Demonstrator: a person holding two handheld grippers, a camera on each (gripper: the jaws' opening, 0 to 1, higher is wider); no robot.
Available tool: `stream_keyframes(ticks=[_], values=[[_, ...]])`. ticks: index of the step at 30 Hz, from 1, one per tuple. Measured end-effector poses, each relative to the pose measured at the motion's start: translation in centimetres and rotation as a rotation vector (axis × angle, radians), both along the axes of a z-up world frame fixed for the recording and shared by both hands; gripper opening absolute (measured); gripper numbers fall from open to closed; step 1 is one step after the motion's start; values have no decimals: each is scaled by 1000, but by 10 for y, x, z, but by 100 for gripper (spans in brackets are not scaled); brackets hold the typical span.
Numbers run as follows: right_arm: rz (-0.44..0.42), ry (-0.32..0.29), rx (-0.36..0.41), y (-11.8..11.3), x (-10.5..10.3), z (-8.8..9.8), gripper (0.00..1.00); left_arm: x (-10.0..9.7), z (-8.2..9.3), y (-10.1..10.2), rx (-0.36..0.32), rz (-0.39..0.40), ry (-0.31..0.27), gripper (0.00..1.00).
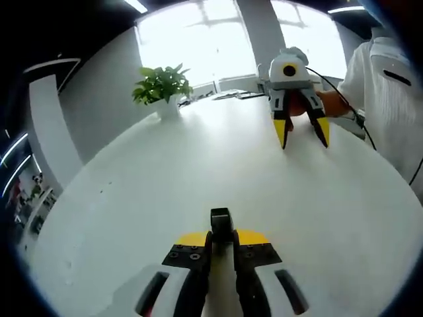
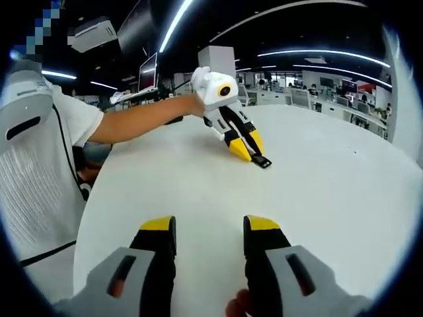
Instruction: Snap the two parts of the plastic buckle together until the buckle closes and remains connected.
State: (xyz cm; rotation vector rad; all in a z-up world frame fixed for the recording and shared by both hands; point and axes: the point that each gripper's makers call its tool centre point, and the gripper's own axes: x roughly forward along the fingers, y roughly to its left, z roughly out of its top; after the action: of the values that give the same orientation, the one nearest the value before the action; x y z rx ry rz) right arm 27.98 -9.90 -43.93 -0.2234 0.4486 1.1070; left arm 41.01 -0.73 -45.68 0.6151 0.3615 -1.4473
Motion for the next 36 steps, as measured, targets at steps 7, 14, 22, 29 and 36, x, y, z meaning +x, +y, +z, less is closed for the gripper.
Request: stream_keyframes(ticks=[7, 14, 22, 29, 36], values=[[-12, 0, 0, -5, 1, -2, 41, 9, 3, 7, 31, 2, -41, 11], [-17, 0, 4, -8, 1, -1, 41, 19, 0, 5, 58, -12, -67, 11], [-16, 4, 10, -9, -1, -2, 41, 21, -3, 3, 62, -12, -64, 12], [-10, 5, 9, -8, -2, -2, 41, 21, -4, 3, 63, -16, -70, 12], [-12, 10, 12, -10, -3, -4, 41, 22, -3, 3, 57, -13, -65, 12]])
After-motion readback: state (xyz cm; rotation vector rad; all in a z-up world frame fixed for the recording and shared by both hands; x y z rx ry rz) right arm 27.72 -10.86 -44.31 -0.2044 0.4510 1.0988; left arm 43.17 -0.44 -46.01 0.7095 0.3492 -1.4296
